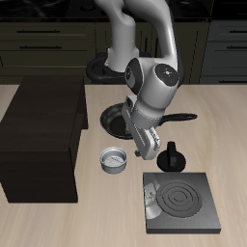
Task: Place the ramekin on the bottom layer of the wooden shelf
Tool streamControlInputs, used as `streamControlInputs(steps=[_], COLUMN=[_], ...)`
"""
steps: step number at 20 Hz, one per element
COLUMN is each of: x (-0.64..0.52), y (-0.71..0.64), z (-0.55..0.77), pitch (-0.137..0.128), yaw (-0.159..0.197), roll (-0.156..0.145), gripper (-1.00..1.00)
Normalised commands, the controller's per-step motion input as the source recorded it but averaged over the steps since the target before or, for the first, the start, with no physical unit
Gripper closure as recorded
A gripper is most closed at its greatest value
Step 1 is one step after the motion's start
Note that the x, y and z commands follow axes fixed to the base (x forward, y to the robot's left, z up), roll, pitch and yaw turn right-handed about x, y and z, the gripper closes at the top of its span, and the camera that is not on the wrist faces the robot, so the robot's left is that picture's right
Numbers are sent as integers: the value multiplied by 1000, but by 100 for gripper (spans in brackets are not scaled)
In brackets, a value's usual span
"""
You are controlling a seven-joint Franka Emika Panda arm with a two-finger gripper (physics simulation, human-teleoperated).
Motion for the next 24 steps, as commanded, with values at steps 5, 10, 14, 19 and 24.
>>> streamControlInputs(steps=[5,10,14,19,24], x=[-65,90,230,198,140], y=[8,-61,-175,-77,-56], z=[48,51,-228,-401,-299], pitch=[-4,-13,72,63,48], yaw=[5,11,-57,-5,12], roll=[16,-14,-2,-14,-17], gripper=[-100,-100,-100,-100,-100])
